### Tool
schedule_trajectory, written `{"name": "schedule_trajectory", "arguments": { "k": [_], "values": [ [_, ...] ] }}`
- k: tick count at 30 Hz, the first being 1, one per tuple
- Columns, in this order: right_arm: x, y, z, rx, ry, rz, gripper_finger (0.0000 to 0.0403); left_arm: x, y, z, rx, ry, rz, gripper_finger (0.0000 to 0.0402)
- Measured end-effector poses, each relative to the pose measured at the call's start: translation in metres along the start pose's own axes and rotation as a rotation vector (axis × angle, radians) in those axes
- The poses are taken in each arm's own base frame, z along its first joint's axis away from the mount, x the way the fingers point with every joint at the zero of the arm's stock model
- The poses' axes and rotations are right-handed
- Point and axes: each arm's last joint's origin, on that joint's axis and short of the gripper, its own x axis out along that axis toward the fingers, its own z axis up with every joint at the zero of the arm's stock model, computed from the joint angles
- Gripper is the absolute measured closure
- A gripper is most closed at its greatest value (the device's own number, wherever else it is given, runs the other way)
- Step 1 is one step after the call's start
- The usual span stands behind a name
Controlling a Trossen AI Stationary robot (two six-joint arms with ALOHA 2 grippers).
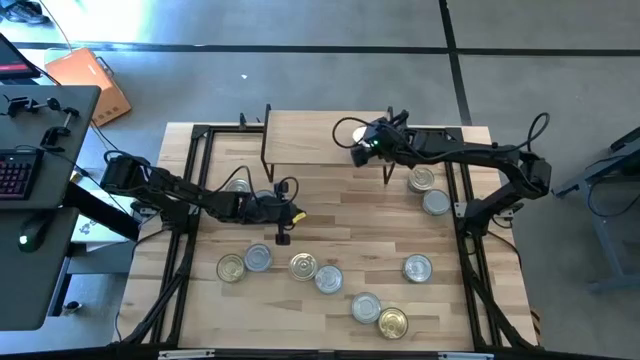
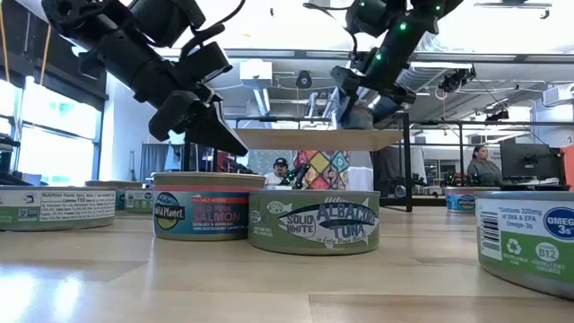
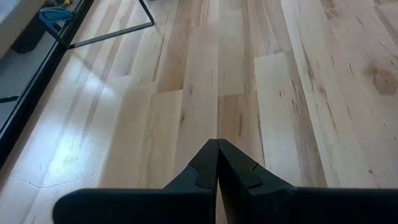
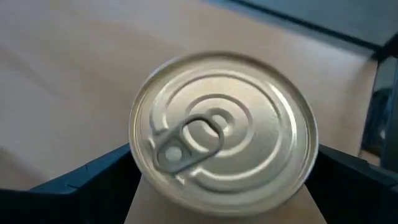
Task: Stack canned seafood by type on shelf
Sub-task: Put the bottom right blue tuna can on the shelf
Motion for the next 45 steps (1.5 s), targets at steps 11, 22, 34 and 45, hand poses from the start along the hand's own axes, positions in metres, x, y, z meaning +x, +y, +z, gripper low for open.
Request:
{"name": "schedule_trajectory", "arguments": {
  "k": [11, 22, 34, 45],
  "values": [
    [-0.002, -0.002, 0.000, -0.058, 0.063, 0.040, 0.0004, -0.006, 0.027, 0.021, -0.090, -0.096, 0.079, 0.0401],
    [-0.003, 0.002, 0.002, -0.175, 0.050, 0.091, 0.0004, -0.002, 0.114, 0.073, -0.086, -0.159, 0.124, 0.0401],
    [-0.003, 0.003, 0.004, -0.186, 0.039, 0.115, 0.0004, 0.067, 0.185, 0.107, -0.012, -0.178, 0.161, 0.0401],
    [-0.003, 0.004, 0.004, -0.206, 0.037, 0.125, 0.0004, 0.100, 0.208, 0.116, 0.000, -0.134, -0.041, 0.0401]
  ]
}}
